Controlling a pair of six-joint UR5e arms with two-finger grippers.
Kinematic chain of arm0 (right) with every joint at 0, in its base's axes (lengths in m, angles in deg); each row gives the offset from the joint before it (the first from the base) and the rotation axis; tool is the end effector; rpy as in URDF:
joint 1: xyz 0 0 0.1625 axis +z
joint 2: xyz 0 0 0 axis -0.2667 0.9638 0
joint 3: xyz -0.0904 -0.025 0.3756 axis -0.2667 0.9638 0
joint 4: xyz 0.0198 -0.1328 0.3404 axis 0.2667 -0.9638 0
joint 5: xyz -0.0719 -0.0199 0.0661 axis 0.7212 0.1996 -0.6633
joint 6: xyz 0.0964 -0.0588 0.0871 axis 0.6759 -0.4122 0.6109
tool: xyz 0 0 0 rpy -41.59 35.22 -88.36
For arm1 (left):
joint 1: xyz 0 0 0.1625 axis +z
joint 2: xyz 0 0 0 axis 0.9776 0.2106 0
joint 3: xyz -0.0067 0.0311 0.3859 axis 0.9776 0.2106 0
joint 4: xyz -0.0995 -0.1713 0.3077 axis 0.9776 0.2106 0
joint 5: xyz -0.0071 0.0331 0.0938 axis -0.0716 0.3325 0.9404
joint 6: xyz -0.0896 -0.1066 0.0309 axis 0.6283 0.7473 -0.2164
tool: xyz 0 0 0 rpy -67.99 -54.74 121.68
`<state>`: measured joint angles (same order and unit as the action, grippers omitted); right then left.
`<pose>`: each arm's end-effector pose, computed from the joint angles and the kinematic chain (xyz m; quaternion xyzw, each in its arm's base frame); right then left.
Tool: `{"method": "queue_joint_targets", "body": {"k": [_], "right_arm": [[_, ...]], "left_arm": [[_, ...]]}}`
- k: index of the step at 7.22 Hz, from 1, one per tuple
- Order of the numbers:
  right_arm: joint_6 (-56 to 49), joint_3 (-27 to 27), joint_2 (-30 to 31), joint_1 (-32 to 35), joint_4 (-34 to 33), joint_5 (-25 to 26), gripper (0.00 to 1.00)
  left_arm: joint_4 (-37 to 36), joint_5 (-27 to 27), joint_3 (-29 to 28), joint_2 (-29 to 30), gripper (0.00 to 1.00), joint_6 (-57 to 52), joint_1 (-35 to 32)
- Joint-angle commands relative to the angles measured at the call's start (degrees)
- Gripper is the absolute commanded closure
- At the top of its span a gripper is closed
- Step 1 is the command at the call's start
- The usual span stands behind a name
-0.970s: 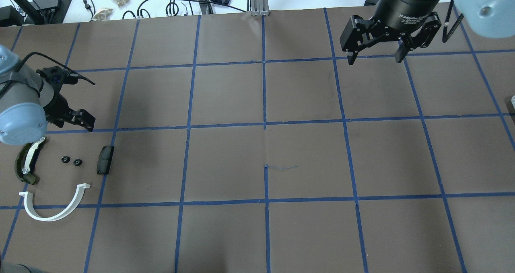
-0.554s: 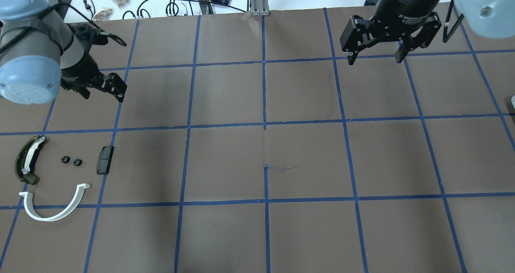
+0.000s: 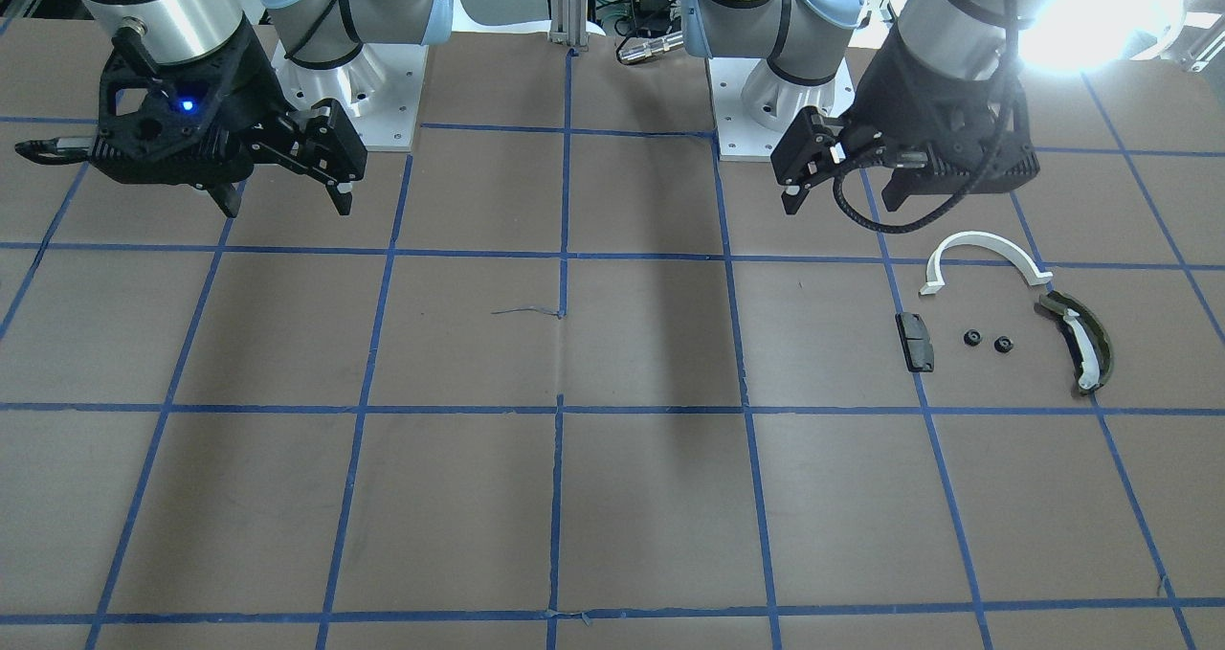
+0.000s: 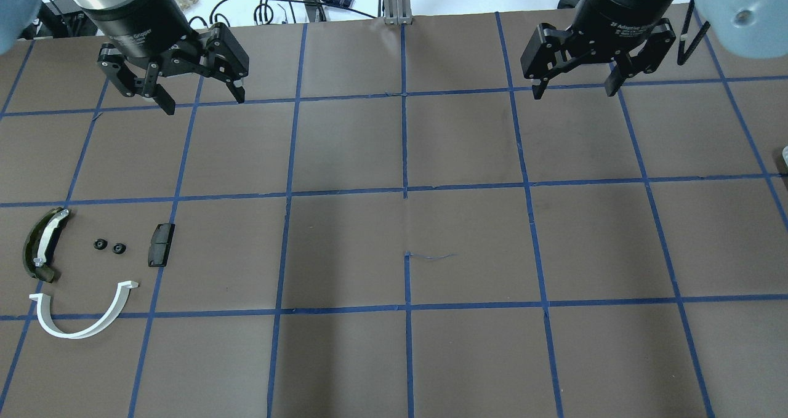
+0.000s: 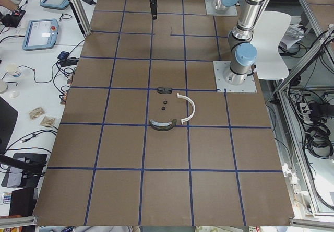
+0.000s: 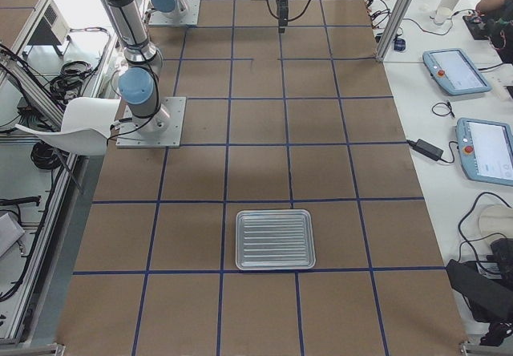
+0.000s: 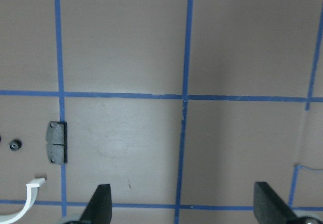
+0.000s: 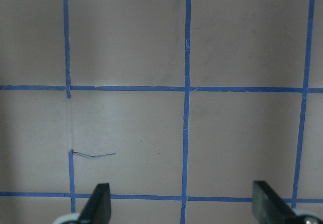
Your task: Place bearing gear from tray to pile
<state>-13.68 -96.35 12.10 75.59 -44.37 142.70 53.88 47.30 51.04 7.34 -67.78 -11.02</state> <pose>0.1467 -0.4545 0.4277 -0.0095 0.9997 -0.0145 0.0178 -0.1323 -0.4531 0.4394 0.0503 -0.9981 -0.0215 0.0272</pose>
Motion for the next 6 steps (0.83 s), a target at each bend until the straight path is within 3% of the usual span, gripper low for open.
{"method": "queue_joint_targets", "body": {"k": [1, 6], "right_arm": [[0.0, 0.0, -0.01, 0.0, 0.08, 0.0, 0.0], [0.0, 0.0, -0.01, 0.0, -0.01, 0.0, 0.0]], "left_arm": [[0.17, 2.65, 3.41, -2.45, 0.01, -3.58, 0.26], [-10.04, 3.64, 4.05, -2.63, 0.0, -5.97, 2.29]]}}
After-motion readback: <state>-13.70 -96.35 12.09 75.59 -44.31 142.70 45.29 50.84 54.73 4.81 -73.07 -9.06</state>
